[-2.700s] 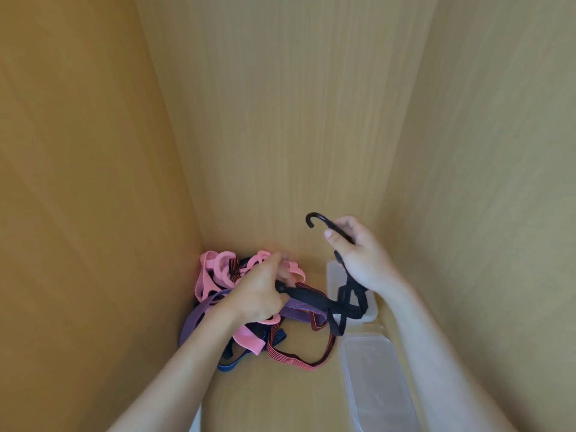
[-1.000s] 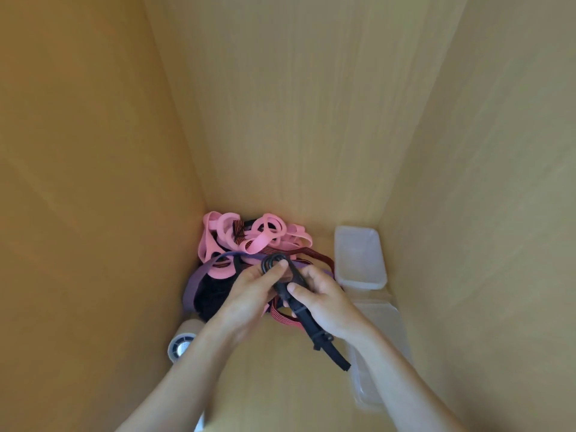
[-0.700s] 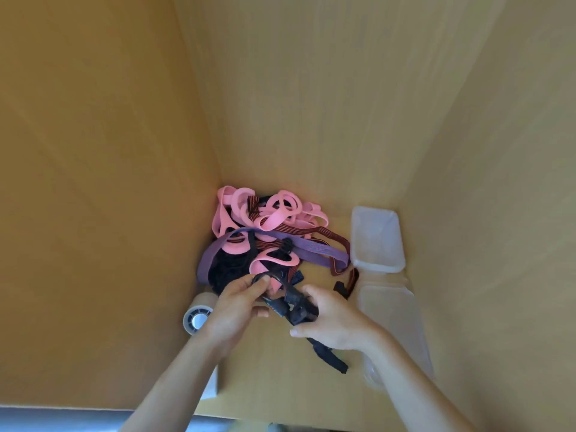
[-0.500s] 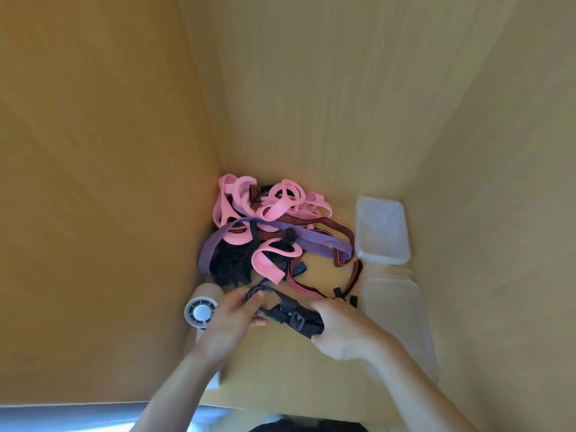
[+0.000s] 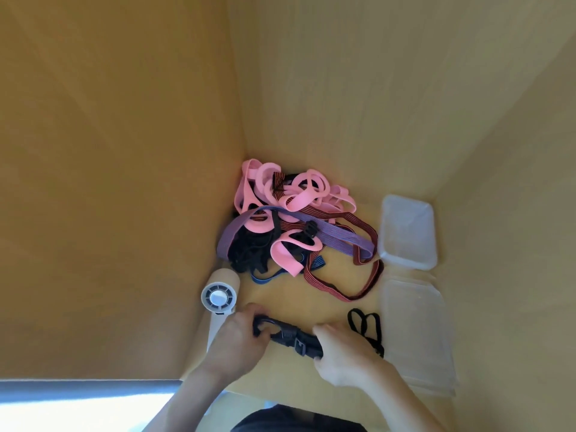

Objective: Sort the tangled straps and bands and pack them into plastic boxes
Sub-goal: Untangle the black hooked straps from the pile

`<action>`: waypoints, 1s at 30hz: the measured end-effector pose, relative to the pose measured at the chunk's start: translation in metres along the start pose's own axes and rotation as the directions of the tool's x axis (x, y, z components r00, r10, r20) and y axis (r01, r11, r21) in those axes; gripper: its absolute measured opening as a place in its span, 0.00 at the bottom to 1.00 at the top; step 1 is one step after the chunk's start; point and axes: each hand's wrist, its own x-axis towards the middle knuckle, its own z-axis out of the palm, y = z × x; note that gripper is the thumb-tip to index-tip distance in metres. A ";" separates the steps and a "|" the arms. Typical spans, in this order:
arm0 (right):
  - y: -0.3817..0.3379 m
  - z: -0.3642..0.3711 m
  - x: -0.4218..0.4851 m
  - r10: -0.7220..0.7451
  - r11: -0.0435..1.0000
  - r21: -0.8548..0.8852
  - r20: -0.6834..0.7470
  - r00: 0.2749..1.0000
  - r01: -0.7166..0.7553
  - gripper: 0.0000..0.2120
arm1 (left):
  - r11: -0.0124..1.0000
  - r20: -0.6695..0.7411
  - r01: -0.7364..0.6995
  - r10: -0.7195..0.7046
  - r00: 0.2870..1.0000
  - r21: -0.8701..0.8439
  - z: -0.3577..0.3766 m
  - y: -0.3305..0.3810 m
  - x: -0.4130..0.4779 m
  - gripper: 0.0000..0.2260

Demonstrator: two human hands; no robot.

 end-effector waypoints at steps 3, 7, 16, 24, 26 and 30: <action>0.005 0.004 -0.001 -0.009 1.000 0.007 -0.047 0.999 0.009 0.09 | 0.992 -0.013 -0.061 0.062 0.998 0.107 -0.002 0.003 -0.003 0.11; -0.001 -0.001 -0.001 -0.023 1.000 0.020 -0.074 0.997 0.025 0.13 | 0.967 0.025 -0.107 0.104 0.994 0.233 -0.005 0.006 -0.010 0.18; -0.010 -0.039 0.004 -0.080 0.992 0.069 -0.294 0.952 0.105 0.14 | 0.981 -0.038 -0.113 0.120 0.992 0.160 -0.029 0.028 -0.003 0.10; -0.046 -0.083 0.063 -0.014 0.849 0.428 -0.568 0.823 0.310 0.07 | 0.986 -0.074 -0.116 0.107 0.992 -0.121 -0.037 0.030 -0.001 0.08; -0.059 -0.089 0.082 0.061 0.788 0.532 -0.568 0.821 0.310 0.06 | 0.981 -0.085 -0.098 0.085 0.993 -0.168 -0.038 0.027 -0.003 0.09; -0.074 -0.097 0.111 0.041 0.769 0.554 -0.541 0.840 0.319 0.05 | 0.967 -0.109 -0.082 0.057 0.992 -0.240 -0.041 0.020 -0.009 0.12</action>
